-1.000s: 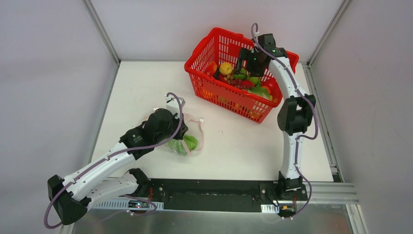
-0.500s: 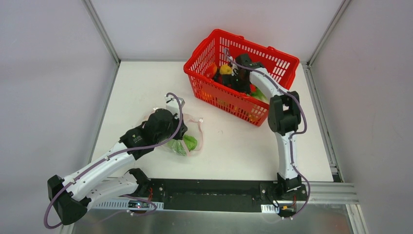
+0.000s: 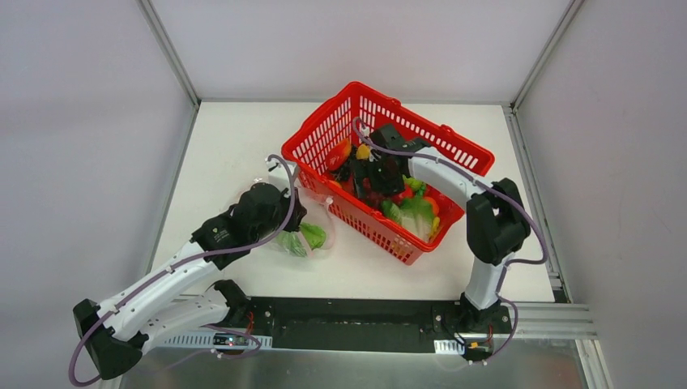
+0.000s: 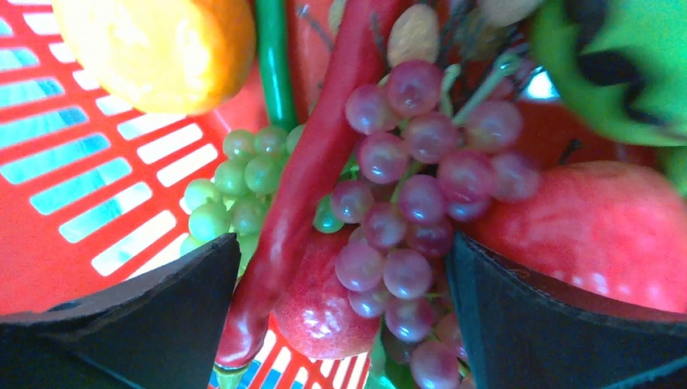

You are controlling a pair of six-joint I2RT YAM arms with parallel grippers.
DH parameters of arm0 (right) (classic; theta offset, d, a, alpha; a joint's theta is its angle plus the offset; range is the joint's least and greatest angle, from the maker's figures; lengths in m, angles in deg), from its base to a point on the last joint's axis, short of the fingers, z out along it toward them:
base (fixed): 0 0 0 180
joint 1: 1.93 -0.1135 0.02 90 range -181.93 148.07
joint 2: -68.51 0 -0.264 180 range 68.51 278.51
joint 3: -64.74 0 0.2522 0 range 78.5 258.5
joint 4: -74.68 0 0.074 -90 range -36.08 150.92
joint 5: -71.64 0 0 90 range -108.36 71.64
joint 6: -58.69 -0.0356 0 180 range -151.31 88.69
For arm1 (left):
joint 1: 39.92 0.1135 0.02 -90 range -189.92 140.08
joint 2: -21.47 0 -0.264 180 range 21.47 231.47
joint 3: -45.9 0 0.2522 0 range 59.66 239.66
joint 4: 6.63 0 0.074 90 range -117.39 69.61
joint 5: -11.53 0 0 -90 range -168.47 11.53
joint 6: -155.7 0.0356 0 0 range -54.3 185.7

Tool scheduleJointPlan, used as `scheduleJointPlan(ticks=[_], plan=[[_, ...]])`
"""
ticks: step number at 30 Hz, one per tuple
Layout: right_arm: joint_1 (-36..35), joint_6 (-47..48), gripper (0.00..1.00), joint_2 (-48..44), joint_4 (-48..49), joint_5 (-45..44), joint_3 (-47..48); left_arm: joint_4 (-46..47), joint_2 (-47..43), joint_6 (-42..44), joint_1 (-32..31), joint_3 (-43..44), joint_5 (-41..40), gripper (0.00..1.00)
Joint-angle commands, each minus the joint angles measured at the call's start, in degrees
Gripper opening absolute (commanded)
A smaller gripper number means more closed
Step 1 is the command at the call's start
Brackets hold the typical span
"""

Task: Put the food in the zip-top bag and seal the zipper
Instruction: Move the bin to the center of the board, then pick up the fake fruit from the bin.

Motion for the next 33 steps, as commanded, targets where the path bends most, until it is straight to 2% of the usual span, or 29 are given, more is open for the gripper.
scheduleJointPlan(ticks=[1,6,14,18,22,28,33], plan=[[0.79,-5.88,0.99,-8.39,8.90,-7.98,-0.63,-0.74,-1.63,0.76,0.45,0.93,-3.26,0.00],[1.01,-1.00,0.99,-9.50,15.92,-14.83,2.29,-1.61,-1.82,1.24,0.43,0.79,-5.53,0.00],[3.93,-5.75,0.99,4.86,21.94,-23.18,10.36,-0.83,-0.50,-0.30,0.43,-0.24,-5.61,0.00],[3.64,-4.75,0.99,11.24,23.42,-17.87,13.64,-0.95,2.01,-0.98,0.46,0.16,-4.52,0.00],[3.46,-5.55,0.93,16.49,21.17,-20.51,16.28,-1.15,3.37,-1.26,0.43,0.92,-3.71,0.00],[2.39,-5.38,0.95,17.27,28.68,-29.46,10.37,-0.79,2.84,-1.03,0.47,0.92,-3.74,0.00],[2.19,-9.31,0.84,19.07,30.70,-33.92,9.70,-1.15,2.08,-0.32,0.48,1.30,-4.36,0.00]])
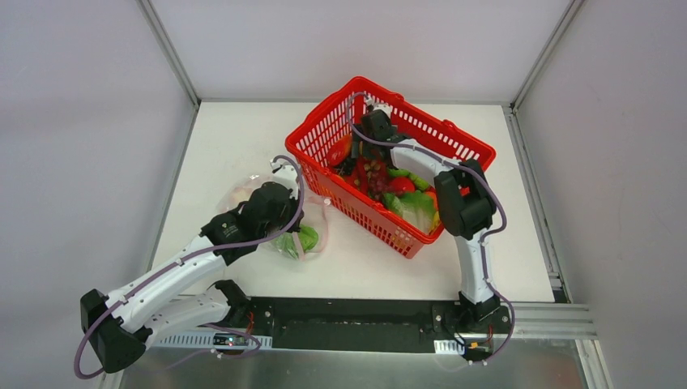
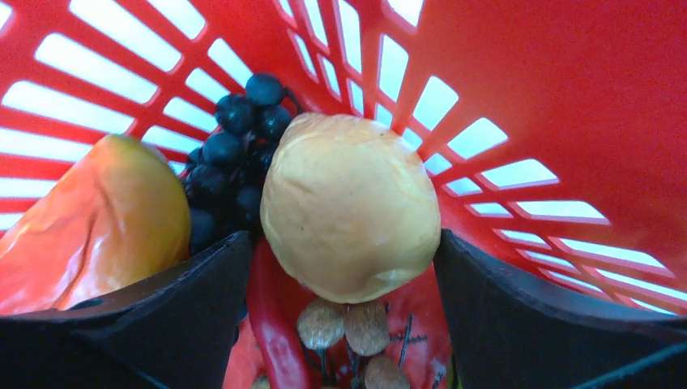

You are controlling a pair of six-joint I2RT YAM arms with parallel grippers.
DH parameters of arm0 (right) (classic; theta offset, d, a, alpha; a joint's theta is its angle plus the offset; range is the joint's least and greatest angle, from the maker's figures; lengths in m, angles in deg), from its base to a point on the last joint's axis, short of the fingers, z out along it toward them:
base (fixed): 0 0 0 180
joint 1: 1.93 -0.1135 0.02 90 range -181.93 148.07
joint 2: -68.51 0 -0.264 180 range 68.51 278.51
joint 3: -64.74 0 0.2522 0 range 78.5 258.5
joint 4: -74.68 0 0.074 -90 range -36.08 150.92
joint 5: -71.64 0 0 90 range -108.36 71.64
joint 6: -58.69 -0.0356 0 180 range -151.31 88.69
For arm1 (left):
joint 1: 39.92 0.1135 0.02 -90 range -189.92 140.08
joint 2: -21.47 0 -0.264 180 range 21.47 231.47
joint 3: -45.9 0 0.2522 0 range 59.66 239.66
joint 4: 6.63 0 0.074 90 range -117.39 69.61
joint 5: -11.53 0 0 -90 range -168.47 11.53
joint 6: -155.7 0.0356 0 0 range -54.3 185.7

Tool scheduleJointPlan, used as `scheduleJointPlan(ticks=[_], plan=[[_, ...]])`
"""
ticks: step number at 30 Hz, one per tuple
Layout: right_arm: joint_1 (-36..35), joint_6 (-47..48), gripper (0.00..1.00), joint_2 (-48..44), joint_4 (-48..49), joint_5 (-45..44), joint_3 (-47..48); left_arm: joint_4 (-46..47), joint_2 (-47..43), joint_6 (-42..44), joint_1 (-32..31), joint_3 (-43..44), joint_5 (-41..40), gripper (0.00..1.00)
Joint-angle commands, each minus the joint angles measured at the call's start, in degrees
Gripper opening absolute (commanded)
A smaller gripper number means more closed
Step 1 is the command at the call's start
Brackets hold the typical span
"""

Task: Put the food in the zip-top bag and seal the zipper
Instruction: Pick up the fake fruit from the bin.

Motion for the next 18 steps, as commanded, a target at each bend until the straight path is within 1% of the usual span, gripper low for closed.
scheduleJointPlan(ticks=[1,3,5,6,8,10,15,18], plan=[[-0.03,-5.33,0.81,3.32,4.24,-7.80,-1.31,0.96,-1.66,0.21,0.50,1.50,-0.62,0.00],[-0.08,-6.00,0.74,3.50,7.80,-8.90,-2.73,0.78,-2.08,0.29,0.46,1.50,-0.93,0.00],[-0.40,-6.02,0.62,3.43,9.89,-10.62,-3.60,0.56,-2.41,0.40,0.43,1.50,-0.95,0.00],[-0.57,-6.02,0.59,3.39,10.25,-11.66,-3.69,0.37,-2.55,0.32,0.48,1.50,-1.03,0.00],[-0.85,-5.74,0.49,2.37,10.35,-11.88,-3.87,0.29,-2.91,0.16,0.51,1.30,-1.30,0.00],[-1.08,-4.65,0.46,-0.02,10.37,-10.41,-4.35,0.40,-3.22,-0.22,0.43,1.07,-1.60,0.00],[-1.11,-2.34,0.41,-10.59,6.39,-1.82,-4.36,-0.21,-2.45,-0.30,0.50,1.85,-1.68,0.00],[-0.91,-2.54,0.41,-19.28,6.56,1.13,-8.60,-0.50,-1.83,-0.46,0.44,2.47,-1.17,0.00]])
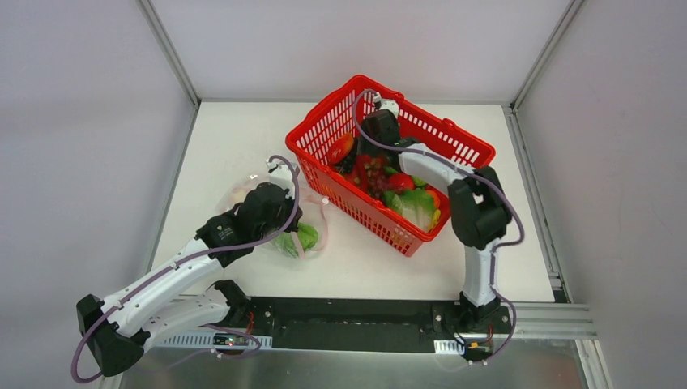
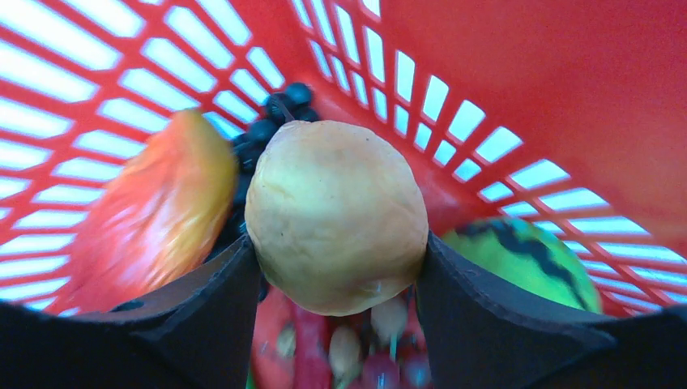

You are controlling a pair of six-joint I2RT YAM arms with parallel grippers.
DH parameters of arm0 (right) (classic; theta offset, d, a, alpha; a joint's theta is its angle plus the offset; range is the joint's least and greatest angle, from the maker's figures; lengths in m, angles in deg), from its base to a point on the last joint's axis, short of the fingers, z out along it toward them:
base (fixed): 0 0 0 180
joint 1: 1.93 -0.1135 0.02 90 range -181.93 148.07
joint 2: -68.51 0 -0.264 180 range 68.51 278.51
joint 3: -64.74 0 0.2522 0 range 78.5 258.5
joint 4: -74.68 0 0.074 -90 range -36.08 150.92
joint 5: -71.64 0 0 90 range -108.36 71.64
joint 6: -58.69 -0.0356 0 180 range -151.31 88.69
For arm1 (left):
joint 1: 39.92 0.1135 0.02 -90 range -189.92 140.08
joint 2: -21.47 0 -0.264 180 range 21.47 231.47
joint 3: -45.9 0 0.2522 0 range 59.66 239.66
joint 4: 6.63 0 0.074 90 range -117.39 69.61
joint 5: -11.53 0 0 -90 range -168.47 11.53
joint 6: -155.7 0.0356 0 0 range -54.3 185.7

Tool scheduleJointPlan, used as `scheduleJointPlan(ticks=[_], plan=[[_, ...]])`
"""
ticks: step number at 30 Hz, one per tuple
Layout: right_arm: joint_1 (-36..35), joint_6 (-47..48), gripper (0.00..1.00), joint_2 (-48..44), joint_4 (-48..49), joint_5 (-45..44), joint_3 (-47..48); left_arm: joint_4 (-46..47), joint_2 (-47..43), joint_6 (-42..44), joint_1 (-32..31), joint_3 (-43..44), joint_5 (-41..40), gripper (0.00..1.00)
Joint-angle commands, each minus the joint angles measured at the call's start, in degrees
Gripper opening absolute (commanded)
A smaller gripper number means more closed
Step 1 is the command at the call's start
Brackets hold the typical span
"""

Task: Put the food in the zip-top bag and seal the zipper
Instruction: Pick up the fake fruit from the bin, then place the fake fruit in the zipper food storage bag.

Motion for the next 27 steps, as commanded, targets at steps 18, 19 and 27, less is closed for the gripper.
scheduleJointPlan(ticks=[18,19,27], plan=[[2.22,-14.17,0.41,-49.77,11.47,49.52,-27.32,-4.68,-0.56,-4.22,0.44,4.36,-1.12,0.00],[1.32,-14.30,0.41,-51.18,11.51,51.71,-28.50,-5.20,-0.87,-4.25,0.48,4.61,-1.22,0.00],[-9.69,-13.74,0.41,-58.24,0.38,44.41,-31.99,-7.59,-2.44,-6.09,0.59,6.06,-2.23,0.00]])
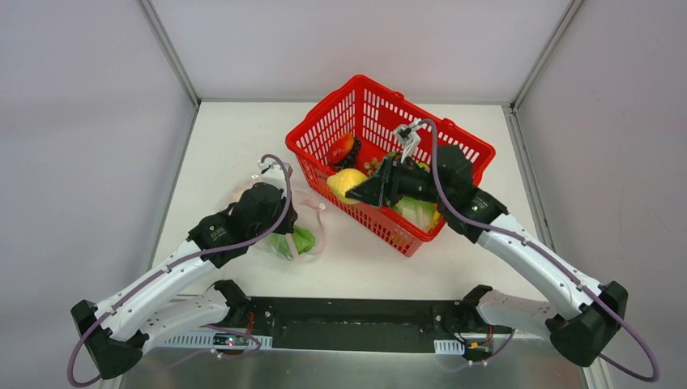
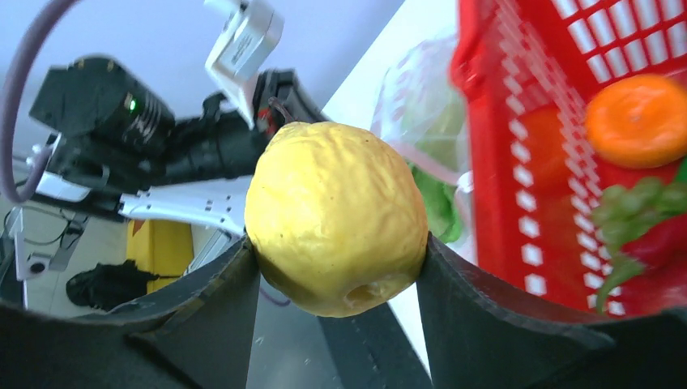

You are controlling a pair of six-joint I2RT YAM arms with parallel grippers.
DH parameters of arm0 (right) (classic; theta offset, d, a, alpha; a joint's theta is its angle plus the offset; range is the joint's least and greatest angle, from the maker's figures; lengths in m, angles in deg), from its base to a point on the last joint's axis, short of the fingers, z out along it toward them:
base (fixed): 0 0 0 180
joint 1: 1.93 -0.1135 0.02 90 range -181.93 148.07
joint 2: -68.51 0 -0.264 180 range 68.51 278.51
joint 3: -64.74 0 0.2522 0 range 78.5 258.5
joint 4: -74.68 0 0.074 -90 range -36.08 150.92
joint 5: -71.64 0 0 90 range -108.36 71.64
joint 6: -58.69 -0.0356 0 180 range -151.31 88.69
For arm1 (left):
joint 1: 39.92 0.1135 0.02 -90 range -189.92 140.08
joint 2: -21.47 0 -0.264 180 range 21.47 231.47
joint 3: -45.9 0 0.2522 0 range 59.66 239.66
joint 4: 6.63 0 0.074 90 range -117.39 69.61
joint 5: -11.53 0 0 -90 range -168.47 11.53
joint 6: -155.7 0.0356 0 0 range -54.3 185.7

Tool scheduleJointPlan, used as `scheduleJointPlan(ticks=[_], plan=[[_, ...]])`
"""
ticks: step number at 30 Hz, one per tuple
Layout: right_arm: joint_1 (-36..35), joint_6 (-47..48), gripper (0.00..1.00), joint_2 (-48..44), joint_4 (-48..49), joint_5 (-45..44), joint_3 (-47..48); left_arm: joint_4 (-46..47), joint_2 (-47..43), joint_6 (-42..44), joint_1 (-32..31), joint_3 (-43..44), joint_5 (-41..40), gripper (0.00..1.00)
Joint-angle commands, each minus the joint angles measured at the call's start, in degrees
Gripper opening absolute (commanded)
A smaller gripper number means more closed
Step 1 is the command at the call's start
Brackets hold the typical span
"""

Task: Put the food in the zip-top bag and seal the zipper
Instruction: Place the fake fruit in the zipper food storage bag.

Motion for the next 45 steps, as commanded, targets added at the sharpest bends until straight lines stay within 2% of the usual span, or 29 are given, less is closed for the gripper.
scheduleJointPlan(ticks=[1,6,8,13,16,20,26,29,33,39,42,45], plan=[[-5.03,-1.32,0.41,-4.12,-5.66,-5.88,-2.12,-1.10,-1.32,-2.33,0.51,3.95,-1.92,0.00],[-12.96,-1.55,0.41,-3.57,-11.86,-7.52,-4.04,-3.47,-3.27,-1.81,0.52,6.46,-0.95,0.00],[-20.15,-1.34,0.41,-0.86,-14.54,-14.27,-2.63,-4.01,-3.73,-1.41,0.55,6.88,0.13,0.00],[-30.27,-3.89,0.40,6.56,-12.70,-30.61,-0.69,-6.60,-5.22,-0.97,0.51,6.90,2.31,0.00],[-32.05,-5.18,0.37,10.97,-8.11,-38.57,-0.66,-6.42,-8.00,-0.94,0.56,5.44,4.38,0.00],[-33.76,-2.98,0.35,16.82,-8.36,-45.78,4.18,-5.78,-9.25,-0.34,0.54,5.12,7.87,0.00],[-33.77,0.48,0.37,19.02,-4.92,-51.85,7.56,-5.76,-3.59,-0.25,0.58,8.81,11.63,0.00],[-33.42,3.67,0.42,19.13,-3.17,-51.24,8.28,-5.73,-2.25,-1.03,0.55,9.67,10.22,0.00],[-29.10,4.52,0.43,22.33,-0.96,-43.75,9.51,-2.98,-0.94,-1.04,0.57,13.18,12.80,0.00],[-26.39,11.93,0.56,24.88,7.69,-43.54,11.80,-2.72,1.06,0.09,0.61,18.91,9.52,0.00],[-25.46,16.15,0.72,26.30,6.39,-42.53,15.23,-3.44,1.59,0.28,0.87,19.83,5.77,0.00],[-23.74,16.21,0.89,25.20,5.28,-40.30,15.20,-3.62,1.51,0.25,1.47,19.69,2.48,0.00]])
